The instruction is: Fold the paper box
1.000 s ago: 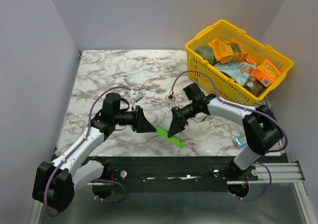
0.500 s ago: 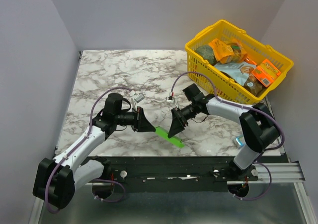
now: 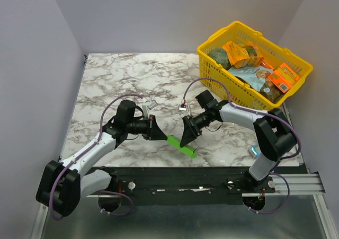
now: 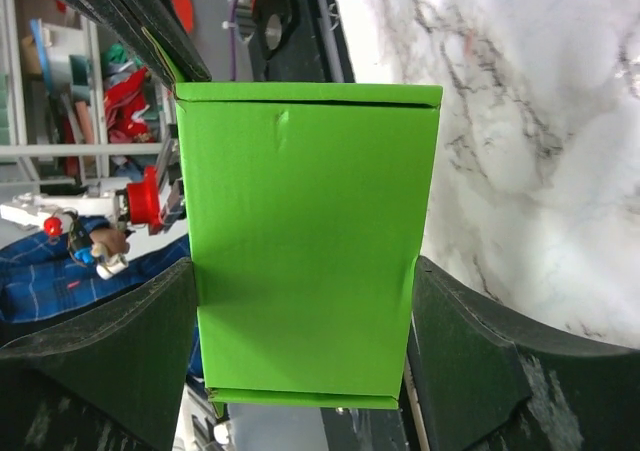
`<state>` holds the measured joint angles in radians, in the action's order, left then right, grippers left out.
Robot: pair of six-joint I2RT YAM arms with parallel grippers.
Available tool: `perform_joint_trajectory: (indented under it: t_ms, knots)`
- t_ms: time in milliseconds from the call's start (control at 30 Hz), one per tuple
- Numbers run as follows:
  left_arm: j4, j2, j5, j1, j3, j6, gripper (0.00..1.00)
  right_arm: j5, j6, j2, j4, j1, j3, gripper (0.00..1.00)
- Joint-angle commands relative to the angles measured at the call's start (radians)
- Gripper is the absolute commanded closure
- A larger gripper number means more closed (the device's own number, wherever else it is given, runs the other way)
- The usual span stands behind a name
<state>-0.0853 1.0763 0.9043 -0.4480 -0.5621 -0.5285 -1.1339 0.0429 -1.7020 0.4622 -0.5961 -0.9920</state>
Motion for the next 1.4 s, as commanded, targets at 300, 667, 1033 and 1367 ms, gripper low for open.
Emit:
perform_joint_trajectory:
  t_ms: [300, 667, 1033, 1367]
  knots:
    - [-0.094, 0.160, -0.142, -0.024, -0.038, 0.016, 1.00, 0.319, 0.106, 0.117, -0.223, -0.004, 0.058, 0.00]
    - [-0.145, 0.228, -0.150, 0.000, -0.085, 0.051, 1.00, 0.865, -0.001, 0.370, -0.229, -0.184, 0.173, 0.00]
    - [-0.133, 0.318, -0.154, 0.015, -0.073, 0.079, 1.00, 1.352, -0.018, 0.314, -0.309, -0.502, 0.205, 0.00]
    - [-0.120, 0.344, -0.137, 0.026, -0.070, 0.087, 1.00, 1.530, -0.103, 0.130, -0.310, -0.636, 0.128, 0.02]
